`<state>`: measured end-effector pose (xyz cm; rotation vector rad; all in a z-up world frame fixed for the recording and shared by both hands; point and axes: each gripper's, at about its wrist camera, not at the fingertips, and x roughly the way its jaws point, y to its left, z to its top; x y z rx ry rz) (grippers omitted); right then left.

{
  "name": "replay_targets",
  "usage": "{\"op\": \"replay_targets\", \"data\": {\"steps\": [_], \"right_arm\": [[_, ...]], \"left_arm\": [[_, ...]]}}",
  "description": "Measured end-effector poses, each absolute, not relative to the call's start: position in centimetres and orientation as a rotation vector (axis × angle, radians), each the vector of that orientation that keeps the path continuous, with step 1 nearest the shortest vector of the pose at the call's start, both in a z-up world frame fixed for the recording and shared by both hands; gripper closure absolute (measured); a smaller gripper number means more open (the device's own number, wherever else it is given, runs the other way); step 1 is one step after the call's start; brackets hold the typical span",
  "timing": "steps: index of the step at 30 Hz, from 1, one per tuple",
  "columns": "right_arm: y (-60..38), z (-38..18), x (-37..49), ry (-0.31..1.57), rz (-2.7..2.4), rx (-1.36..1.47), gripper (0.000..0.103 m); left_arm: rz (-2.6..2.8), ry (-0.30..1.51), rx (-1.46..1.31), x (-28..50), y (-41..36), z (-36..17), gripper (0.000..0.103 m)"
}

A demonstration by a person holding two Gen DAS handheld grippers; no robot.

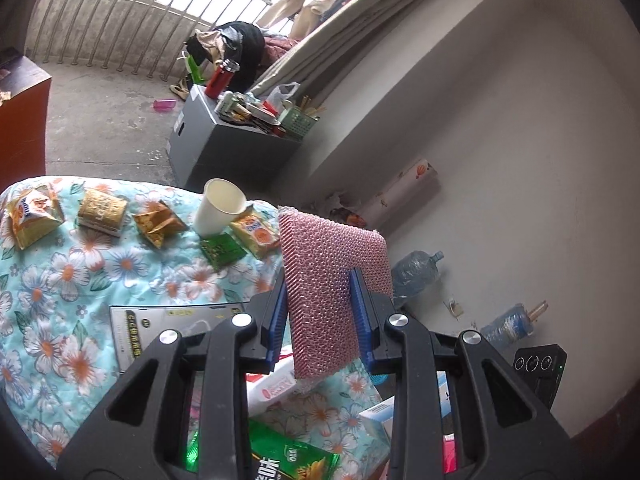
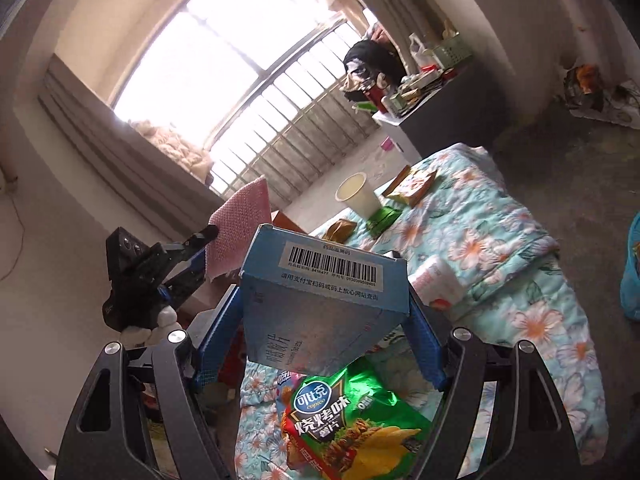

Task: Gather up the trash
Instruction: 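Carry the sponge and medicine box over the blue wastebasket with both tools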

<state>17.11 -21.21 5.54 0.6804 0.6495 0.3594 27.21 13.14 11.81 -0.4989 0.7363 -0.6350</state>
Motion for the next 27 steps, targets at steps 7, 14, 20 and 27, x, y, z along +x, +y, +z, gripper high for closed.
{"op": "replay_targets", "data": {"steps": [7,14,20,27], "right_arm": [[-30.9,4.9,11.6,0.541,0.185,0.779,0.028],[-39.4,3.1,6.6,0.453,-0.012,0.851,0.028],[-46.2,0.6,3.6,0.410,-0.216,0.880,0.028],[-53.9,-3.4,4.6,0.431,-0.428,0.878,0.028]], "left_arm": [[-0.763,0.796,-0.411,27.5,2.2,12.4,0.075],[-0.887,0.903,-0.328,27.9,-10.3,10.0,0.075],[-0.931,0.976,-0.194,28.1,-20.6,6.8,0.075],[-0.912,1.050,0.015,29.1,-31.8,1.2,0.075]]}}
